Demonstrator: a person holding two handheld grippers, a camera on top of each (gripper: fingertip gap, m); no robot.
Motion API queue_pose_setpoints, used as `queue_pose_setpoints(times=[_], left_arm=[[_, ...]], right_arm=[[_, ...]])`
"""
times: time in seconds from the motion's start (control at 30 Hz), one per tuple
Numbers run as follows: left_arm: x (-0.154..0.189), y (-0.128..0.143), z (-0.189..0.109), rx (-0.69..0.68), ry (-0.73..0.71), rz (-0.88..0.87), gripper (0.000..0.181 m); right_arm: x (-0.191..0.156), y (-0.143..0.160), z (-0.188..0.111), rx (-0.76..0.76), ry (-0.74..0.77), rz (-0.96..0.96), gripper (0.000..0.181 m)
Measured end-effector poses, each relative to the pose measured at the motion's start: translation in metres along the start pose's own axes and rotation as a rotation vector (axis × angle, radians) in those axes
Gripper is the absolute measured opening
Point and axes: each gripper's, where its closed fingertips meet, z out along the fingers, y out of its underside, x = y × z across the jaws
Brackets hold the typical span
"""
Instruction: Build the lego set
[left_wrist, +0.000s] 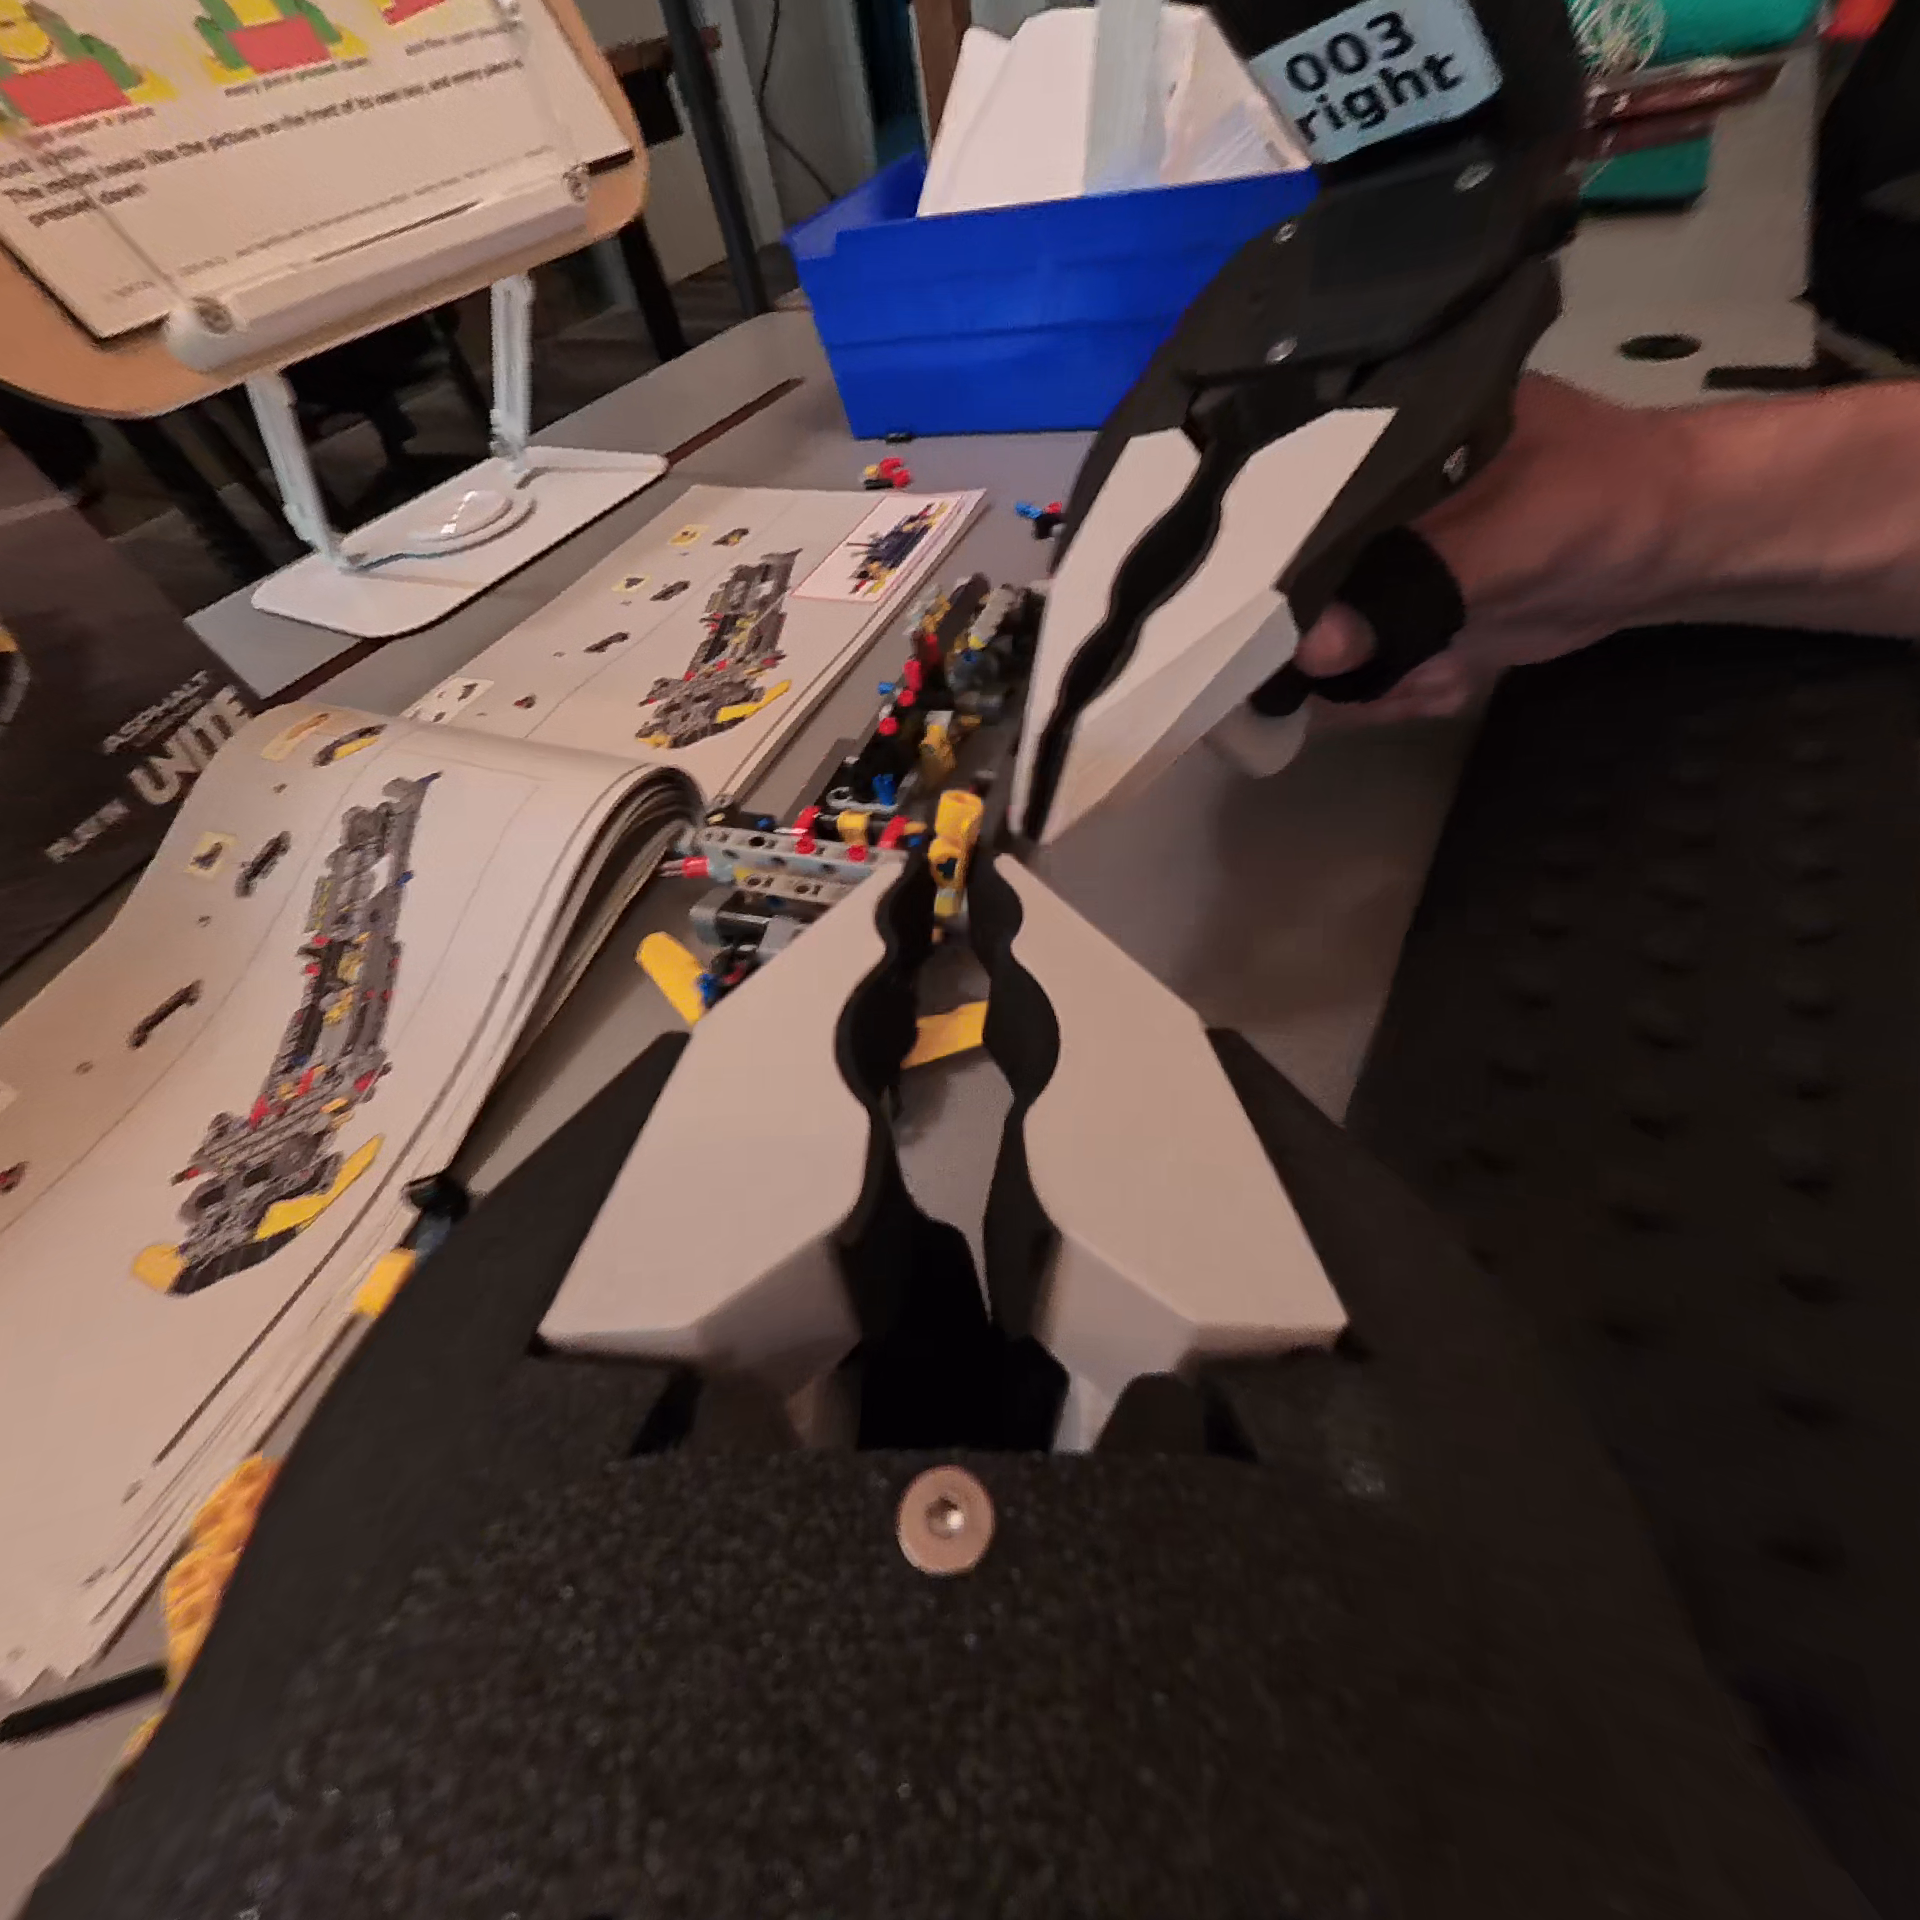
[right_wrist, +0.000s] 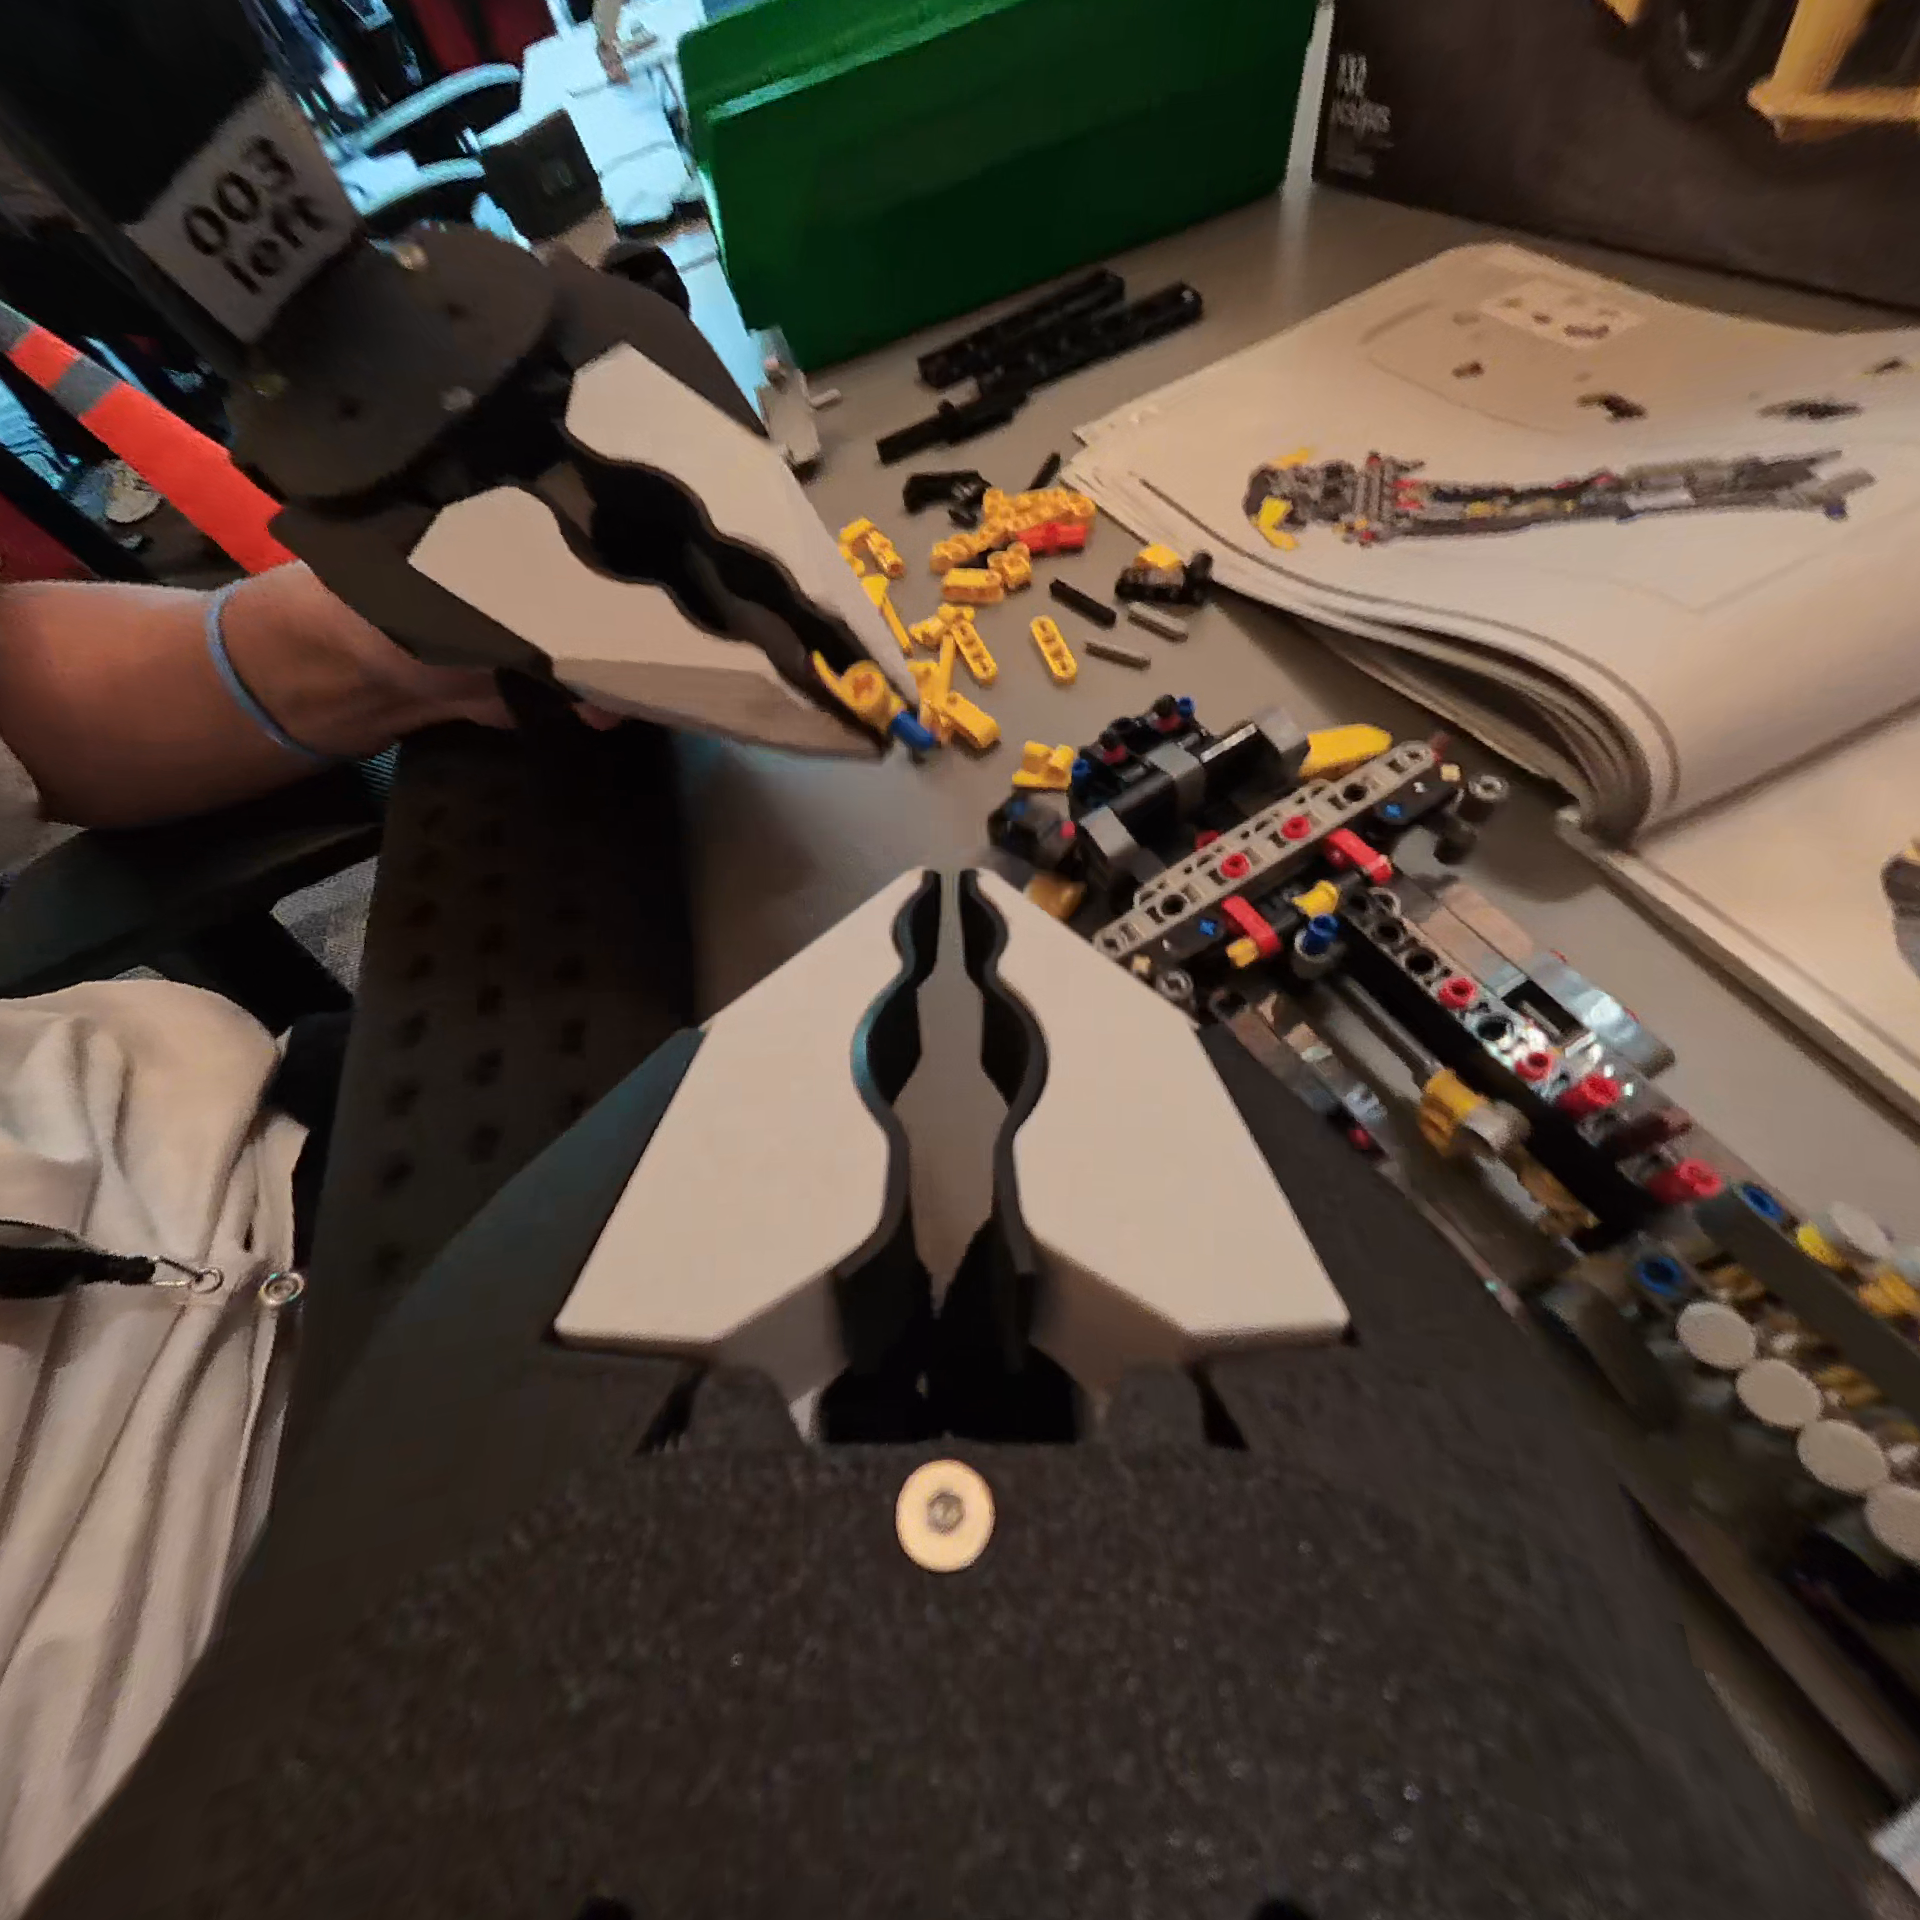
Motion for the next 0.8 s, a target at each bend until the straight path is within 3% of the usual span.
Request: queue_pose_setpoints(times=[0.1,0.23,0.37,0.6,0.73,0.8], left_arm=[[-0.025,0.007,-0.011,-0.032,-0.115,0.042,0.005],[-0.071,0.037,-0.031,-0.175,-0.301,0.073,0.005],[-0.064,0.047,-0.029,-0.195,-0.2,-0.071,0.005],[-0.031,0.042,-0.025,-0.167,-0.014,-0.042,0.005],[-0.02,0.053,-0.026,-0.247,0.056,0.03,0.005],[-0.004,0.063,-0.03,-0.348,0.164,0.04,0.005]], right_arm=[[0.002,0.018,0.001,-0.126,0.019,0.081,0.011],[-0.009,0.026,0.014,-0.207,0.089,0.058,0.017],[-0.002,0.018,0.034,-0.188,0.24,-0.037,0.022],[0.019,0.016,0.054,-0.236,0.34,0.035,0.025],[0.023,0.024,0.06,-0.281,0.365,0.028,0.023],[0.026,0.019,0.059,-0.261,0.393,0.014,0.019]])
